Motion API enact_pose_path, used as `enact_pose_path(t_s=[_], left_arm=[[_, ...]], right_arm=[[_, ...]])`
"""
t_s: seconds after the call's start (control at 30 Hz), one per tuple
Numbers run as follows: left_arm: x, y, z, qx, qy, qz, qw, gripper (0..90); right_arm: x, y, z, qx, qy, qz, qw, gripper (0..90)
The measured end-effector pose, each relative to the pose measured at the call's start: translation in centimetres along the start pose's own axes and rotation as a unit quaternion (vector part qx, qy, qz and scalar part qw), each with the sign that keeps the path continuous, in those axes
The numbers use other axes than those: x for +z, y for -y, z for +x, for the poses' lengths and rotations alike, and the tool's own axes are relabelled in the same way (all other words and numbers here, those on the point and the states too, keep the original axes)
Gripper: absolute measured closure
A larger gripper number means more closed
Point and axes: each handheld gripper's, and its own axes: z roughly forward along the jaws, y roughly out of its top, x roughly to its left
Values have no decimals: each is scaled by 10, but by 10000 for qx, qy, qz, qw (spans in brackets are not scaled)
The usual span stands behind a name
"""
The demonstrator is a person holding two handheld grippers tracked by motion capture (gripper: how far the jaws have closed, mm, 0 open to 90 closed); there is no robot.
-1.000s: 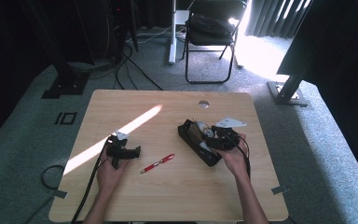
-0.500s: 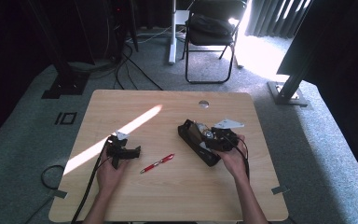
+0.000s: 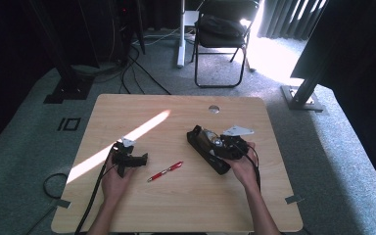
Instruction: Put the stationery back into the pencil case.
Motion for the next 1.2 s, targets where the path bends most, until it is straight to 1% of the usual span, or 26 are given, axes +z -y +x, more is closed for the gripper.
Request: enact_pose_path(t_s=[0.83, 1.2], left_arm=[[0, 0, 0, -1, 0, 1, 10000, 89], [0, 0, 0, 0, 0, 1, 10000, 89]], right_arm=[[11, 7, 1, 68, -22, 203, 9998, 416], [16, 8, 1, 66, -94, 325, 9994, 416]])
